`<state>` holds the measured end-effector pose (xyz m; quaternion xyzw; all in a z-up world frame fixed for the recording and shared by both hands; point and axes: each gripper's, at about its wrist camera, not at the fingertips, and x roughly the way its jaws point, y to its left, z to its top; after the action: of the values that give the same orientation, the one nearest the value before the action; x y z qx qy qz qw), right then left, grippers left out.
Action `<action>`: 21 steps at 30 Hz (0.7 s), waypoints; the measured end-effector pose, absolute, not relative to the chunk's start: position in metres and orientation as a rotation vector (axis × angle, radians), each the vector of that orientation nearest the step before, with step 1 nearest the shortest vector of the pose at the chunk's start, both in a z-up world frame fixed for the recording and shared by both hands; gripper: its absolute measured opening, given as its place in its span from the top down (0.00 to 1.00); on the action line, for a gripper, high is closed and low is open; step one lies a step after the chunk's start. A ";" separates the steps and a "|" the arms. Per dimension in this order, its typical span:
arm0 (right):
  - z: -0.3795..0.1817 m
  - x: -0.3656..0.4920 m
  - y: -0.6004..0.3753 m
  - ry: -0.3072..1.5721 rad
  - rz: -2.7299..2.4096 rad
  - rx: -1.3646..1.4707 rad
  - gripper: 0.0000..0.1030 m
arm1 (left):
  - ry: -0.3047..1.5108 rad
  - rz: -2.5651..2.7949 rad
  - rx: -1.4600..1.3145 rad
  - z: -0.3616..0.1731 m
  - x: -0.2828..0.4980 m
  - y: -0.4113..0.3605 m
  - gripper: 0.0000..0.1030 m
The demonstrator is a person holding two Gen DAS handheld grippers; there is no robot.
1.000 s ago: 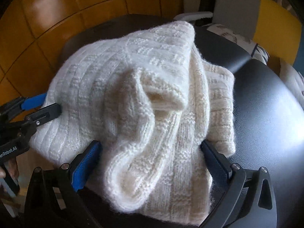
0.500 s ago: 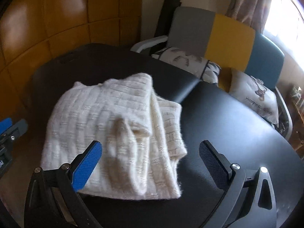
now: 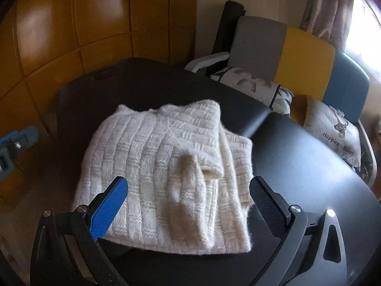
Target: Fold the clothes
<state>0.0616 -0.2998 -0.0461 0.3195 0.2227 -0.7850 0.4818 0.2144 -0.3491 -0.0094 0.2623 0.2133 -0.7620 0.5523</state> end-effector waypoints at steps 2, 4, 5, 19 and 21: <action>-0.049 0.063 -0.301 0.544 -1.905 0.786 0.00 | 0.513 -1.806 0.636 -0.010 0.213 -0.350 0.57; -0.051 0.064 -0.303 0.544 -1.897 0.794 0.00 | 0.519 -1.809 0.658 -0.011 0.211 -0.350 0.57; -0.052 0.065 -0.303 0.546 -1.893 0.794 0.00 | 0.525 -1.816 0.665 -0.011 0.211 -0.349 0.57; -0.054 0.067 -0.306 0.581 -1.860 0.786 0.00 | 0.609 -1.892 0.734 -0.020 0.200 -0.347 0.57; -0.055 0.066 -0.306 0.584 -1.856 0.791 0.00 | 0.603 -1.899 0.738 -0.020 0.198 -0.347 0.57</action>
<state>0.0661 -0.3063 -0.0546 0.3266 0.2411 -0.7665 0.4977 0.1977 -0.3467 -0.0196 0.3036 0.2479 -0.7808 0.4866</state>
